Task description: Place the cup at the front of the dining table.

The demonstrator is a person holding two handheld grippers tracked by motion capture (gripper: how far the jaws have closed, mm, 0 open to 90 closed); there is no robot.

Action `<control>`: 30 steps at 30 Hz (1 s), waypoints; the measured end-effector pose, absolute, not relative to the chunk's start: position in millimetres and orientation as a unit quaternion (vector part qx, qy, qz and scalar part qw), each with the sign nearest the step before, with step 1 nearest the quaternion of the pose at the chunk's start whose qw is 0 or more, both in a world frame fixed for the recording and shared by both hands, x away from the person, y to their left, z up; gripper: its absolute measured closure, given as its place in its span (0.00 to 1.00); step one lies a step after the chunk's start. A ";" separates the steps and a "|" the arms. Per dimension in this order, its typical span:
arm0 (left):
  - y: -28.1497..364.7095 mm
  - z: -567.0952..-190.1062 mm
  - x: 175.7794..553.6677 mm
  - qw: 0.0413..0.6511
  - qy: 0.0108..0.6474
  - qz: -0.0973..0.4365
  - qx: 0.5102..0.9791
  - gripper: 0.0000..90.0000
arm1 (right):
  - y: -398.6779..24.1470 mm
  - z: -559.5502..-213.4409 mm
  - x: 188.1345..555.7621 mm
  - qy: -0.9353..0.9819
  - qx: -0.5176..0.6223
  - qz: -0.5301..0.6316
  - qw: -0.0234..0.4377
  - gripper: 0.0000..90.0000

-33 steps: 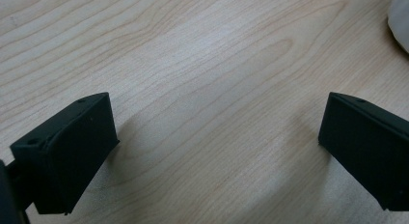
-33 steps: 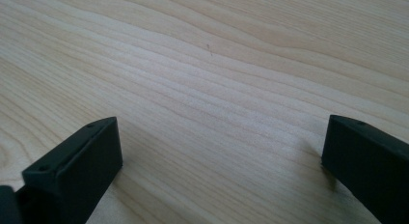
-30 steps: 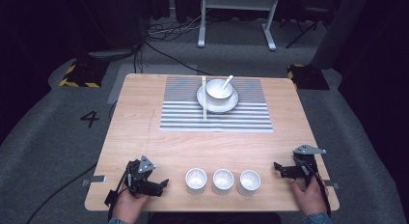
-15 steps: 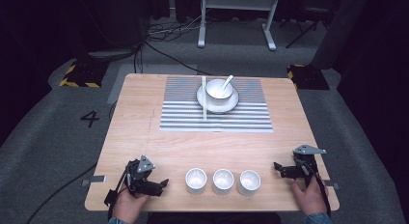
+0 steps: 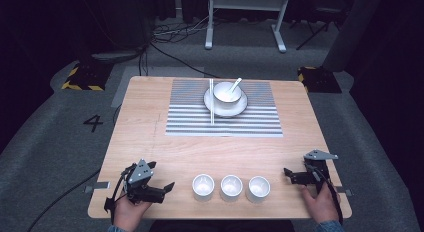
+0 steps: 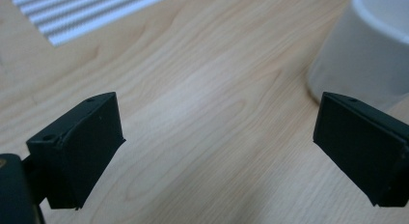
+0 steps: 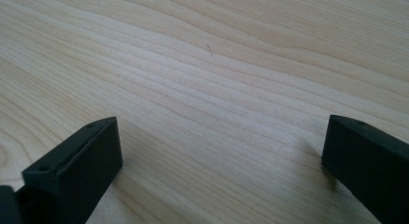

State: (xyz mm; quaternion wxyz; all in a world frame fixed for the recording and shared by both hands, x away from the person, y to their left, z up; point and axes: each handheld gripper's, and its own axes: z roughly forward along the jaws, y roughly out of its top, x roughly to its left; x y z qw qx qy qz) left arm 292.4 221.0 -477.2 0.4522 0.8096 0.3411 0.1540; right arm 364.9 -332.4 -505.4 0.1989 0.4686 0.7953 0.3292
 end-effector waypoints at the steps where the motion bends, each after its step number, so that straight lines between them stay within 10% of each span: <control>1: 220.9 -475.4 291.3 0.463 0.336 0.154 0.805 0.04 | -332.4 -505.4 364.9 0.795 0.469 0.329 0.199 0.01; 12: 221.5 -459.6 281.2 0.573 0.284 0.140 0.756 0.03 | -332.4 -505.4 364.9 0.795 0.469 0.329 0.199 0.01; 30: 208.9 -453.2 279.1 0.568 0.269 0.140 0.765 0.03 | -332.4 -505.4 364.8 0.795 0.468 0.329 0.199 0.01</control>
